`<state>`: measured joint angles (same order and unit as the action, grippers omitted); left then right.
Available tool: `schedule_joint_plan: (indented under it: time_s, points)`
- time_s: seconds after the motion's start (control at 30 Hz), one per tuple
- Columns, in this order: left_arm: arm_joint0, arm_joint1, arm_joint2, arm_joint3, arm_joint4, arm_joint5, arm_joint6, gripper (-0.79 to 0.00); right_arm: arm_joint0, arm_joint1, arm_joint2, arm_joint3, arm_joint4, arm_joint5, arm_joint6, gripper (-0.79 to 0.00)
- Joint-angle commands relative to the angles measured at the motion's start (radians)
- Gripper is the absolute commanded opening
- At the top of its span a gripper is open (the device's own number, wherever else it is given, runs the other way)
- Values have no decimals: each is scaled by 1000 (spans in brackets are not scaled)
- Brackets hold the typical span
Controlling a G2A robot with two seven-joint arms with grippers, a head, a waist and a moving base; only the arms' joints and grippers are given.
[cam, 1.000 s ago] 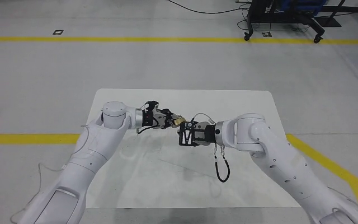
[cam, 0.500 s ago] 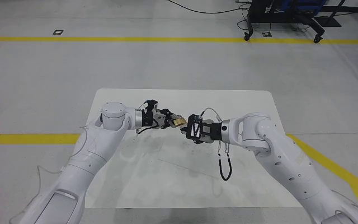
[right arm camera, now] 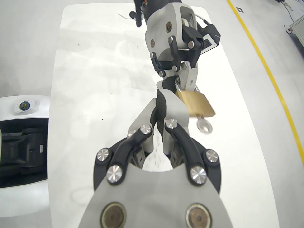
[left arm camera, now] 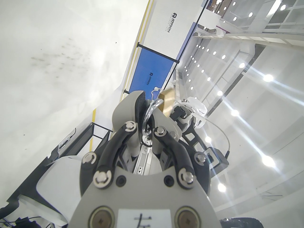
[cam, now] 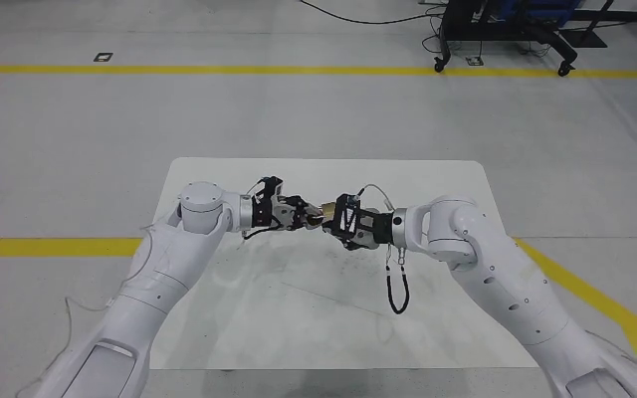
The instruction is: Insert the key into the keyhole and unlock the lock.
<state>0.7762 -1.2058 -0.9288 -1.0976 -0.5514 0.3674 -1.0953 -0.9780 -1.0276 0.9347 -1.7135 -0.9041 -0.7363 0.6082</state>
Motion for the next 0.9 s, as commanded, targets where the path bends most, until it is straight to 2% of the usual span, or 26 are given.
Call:
schedule_joint_plan:
  time_s: [0.0,0.13,0.17,0.2,0.23,0.27,0.3,0.47,0.67,0.73,0.8,0.87]
  points:
    - [1,0,-6,1,-1,-6,16,-785,2,0,-1,-4,1,-9,0,-785]
    - [15,0,-32,-1,-42,-19,69,-785,-2,5,12,-55,-42,-23,7,-785]
    - [18,0,-37,-4,-49,-21,74,-785,-6,8,20,-82,-68,-26,3,-742]
    - [21,0,-40,-8,-51,-23,79,-785,-13,11,30,-108,-99,-27,1,-634]
    - [23,1,-42,-11,-51,-25,81,-785,-21,15,39,-143,-142,-26,7,-483]
    - [25,2,-44,-14,-51,-25,82,-785,-26,20,47,-185,-203,-27,32,-86]
    - [27,2,-45,-17,-51,-24,80,-785,-32,23,49,-212,-251,-22,74,0]
    - [34,7,-52,-41,-24,-64,68,-785,-32,23,49,-212,-251,-22,74,0]
    - [59,22,-51,-115,89,-180,16,-785,-35,23,52,-209,-245,-14,64,0]
    - [73,28,-54,-137,124,-214,6,-785,-58,27,93,-164,-216,12,-3,0]
    - [87,33,-58,-157,148,-237,3,-785,-79,35,138,-112,-186,-33,-81,0]
    - [97,36,-61,-173,165,-250,1,-785,-93,42,159,-76,-195,-84,-102,0]
